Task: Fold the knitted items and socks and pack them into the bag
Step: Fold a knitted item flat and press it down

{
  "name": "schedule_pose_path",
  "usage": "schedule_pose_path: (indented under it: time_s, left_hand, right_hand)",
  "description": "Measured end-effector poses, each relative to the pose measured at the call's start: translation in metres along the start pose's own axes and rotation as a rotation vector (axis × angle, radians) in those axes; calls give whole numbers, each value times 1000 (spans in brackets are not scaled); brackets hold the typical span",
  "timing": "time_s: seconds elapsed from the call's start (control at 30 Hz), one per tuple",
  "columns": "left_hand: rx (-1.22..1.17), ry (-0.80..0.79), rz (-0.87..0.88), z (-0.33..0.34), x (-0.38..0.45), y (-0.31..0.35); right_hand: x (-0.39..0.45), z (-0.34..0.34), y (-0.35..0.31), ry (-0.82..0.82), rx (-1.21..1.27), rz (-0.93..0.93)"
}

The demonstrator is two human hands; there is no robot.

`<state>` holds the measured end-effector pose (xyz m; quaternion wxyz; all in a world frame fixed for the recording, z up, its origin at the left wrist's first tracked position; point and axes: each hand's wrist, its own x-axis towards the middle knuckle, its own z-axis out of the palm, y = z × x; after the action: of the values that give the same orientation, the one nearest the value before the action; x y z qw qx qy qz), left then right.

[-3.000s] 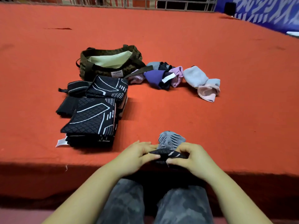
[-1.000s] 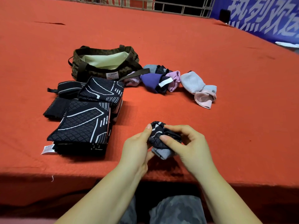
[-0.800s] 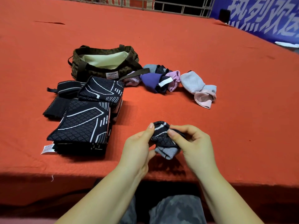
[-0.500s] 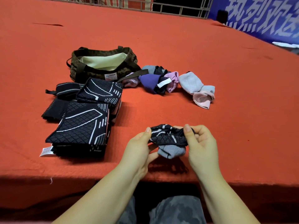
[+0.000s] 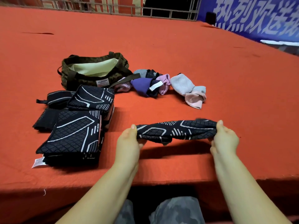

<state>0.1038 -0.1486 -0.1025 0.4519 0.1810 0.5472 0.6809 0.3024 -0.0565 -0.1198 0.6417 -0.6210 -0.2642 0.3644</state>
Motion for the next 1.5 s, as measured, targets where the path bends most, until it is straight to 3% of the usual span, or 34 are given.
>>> schedule_pose_path:
  time_s: [0.2,0.33,0.43,0.53,0.6,0.83,1.03,1.27,1.5]
  left_hand:
    - [57,42,68,1,14,6]
    - [208,-55,138,-11,25,6]
    - [466,-199,72,-22,28,-4]
    - [967,-30,19,-35,32,-28]
    - [1139,58,87,-39,31,-37]
    - [1112,111,265,-25,24,-40]
    - [1146,143,230,-6,37,-46]
    - [846,72,350,-16,32,-47]
    - [880,78,420,-36,33,-35]
  right_hand:
    - [-5,11,10,-99,-146,-210]
    - [-25,3,17,-348,-146,-81]
    - [-37,-7,23,-451,-295,-64]
    - [-41,-15,32,-450,-558,-214]
    - [-43,-18,36,-430,-592,-232]
    - [-53,-14,44,-371,-493,-284]
    - [-58,-7,44,-396,-446,-308]
    - [-34,-15,38,-339,-388,-311]
    - [-19,-21,37,-322,-354,-293]
